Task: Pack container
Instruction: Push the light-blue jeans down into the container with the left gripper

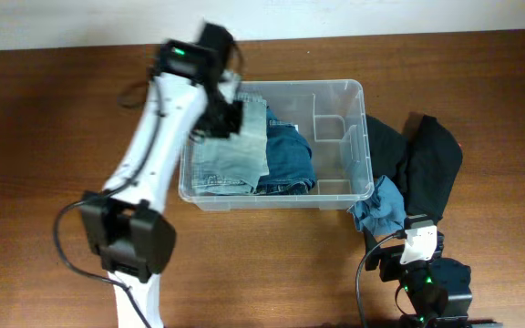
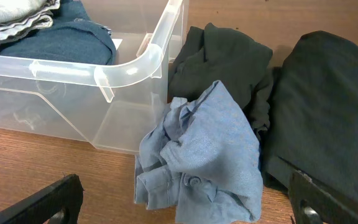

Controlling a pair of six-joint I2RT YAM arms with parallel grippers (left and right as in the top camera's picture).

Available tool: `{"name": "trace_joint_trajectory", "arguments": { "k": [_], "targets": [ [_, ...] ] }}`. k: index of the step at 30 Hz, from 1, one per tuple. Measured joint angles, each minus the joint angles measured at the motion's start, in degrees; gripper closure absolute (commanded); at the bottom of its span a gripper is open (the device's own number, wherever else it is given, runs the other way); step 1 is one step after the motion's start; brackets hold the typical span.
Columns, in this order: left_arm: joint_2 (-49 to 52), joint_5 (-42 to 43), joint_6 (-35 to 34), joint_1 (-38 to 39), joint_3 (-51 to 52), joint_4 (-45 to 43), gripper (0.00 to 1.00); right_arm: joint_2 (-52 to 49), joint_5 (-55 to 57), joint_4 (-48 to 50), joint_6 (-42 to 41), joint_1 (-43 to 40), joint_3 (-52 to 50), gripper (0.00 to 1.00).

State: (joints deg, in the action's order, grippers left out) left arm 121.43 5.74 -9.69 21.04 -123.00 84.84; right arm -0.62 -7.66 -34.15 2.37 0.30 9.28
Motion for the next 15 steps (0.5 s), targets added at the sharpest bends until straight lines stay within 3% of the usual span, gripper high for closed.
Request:
{"name": "trace_joint_trajectory", "arguments": {
  "k": [8, 12, 15],
  "targets": [
    [-1.49, -9.40, -2.05, 6.78, 25.68, -22.56, 0.91, -0.02, 0.00, -0.02, 0.00, 0.00, 0.00, 0.02],
    [-3.37, -9.60, -3.69, 6.47, 28.02, -24.22, 0.92, 0.00, 0.00, -0.02, -0.02, 0.00, 0.00, 0.02],
    [-2.84, -9.51, -4.11, 6.05, 24.90, -19.45, 0.89, 0.00, 0.00, -0.02, -0.02, 0.00, 0.00, 0.01]
  ]
}}
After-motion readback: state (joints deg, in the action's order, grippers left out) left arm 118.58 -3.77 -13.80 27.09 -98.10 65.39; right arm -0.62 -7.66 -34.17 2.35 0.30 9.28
